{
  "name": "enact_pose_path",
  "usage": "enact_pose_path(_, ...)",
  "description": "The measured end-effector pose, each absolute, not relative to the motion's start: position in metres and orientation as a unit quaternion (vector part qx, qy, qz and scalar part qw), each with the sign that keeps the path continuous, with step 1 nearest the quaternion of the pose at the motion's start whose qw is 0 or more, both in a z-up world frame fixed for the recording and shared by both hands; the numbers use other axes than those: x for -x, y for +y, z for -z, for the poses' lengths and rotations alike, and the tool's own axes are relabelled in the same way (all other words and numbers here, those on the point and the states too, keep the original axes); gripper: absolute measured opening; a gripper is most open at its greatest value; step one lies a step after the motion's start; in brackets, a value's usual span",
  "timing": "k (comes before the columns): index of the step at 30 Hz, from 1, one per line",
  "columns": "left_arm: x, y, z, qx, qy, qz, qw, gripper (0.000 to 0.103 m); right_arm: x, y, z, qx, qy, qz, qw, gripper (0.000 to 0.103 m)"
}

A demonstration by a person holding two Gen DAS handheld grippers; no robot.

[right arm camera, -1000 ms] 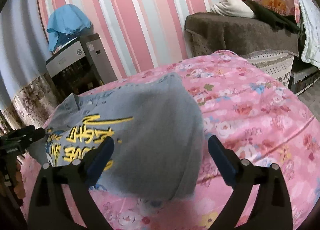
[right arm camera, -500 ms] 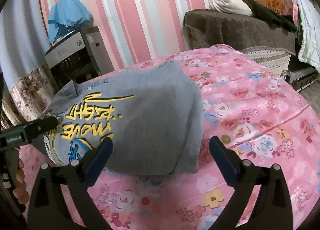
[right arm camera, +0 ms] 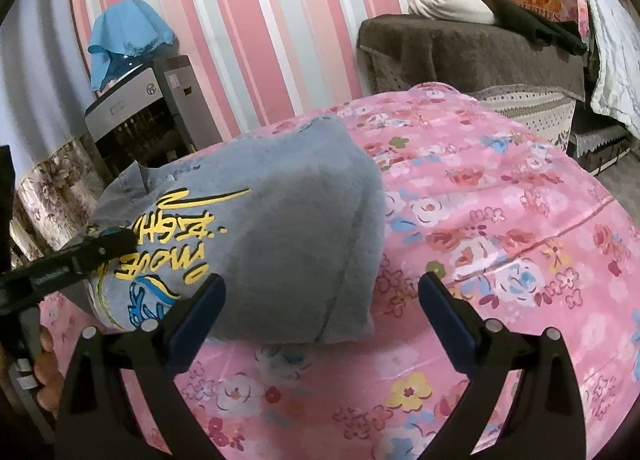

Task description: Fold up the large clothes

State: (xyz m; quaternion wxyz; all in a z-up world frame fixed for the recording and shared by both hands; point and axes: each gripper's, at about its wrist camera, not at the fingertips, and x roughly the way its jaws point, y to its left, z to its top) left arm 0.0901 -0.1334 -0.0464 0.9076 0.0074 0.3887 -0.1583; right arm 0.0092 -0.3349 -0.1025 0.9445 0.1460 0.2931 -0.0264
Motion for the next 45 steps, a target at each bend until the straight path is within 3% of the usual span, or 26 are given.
enact_pose_path(4, -0.106, -0.138, 0.074, -0.015, 0.416, 0.159, 0.895, 0.045, -0.011, -0.340, 0.107, -0.168, 0.299, 0.014, 0.939, 0.097)
enact_pose_path(21, -0.105, -0.143, 0.083, -0.028, 0.399, 0.158, 0.903, 0.047, -0.042, -0.331, 0.130, -0.221, 0.348, -0.036, 0.911, 0.097)
enact_pose_path(30, -0.104, -0.148, 0.083, -0.046, 0.398, 0.155, 0.903, 0.047, -0.068, -0.317, 0.131, -0.179, 0.373, -0.053, 0.909, 0.094)
enact_pose_path(35, -0.103, -0.151, 0.083, -0.052, 0.398, 0.153, 0.903, 0.047, -0.083, -0.318, 0.129, -0.162, 0.380, -0.072, 0.908, 0.082)
enact_pose_path(36, -0.103, -0.151, 0.083, -0.053, 0.399, 0.153, 0.903, 0.047, -0.085, -0.318, 0.128, -0.158, 0.381, -0.076, 0.908, 0.077)
enact_pose_path(38, -0.103, -0.153, 0.083, -0.056, 0.399, 0.151, 0.902, 0.048, -0.085, -0.320, 0.125, -0.168, 0.376, -0.092, 0.907, 0.050)
enact_pose_path(45, -0.109, -0.149, 0.079, -0.039, 0.414, 0.161, 0.895, 0.048, -0.072, -0.304, 0.084, -0.130, 0.336, -0.107, 0.927, 0.042)
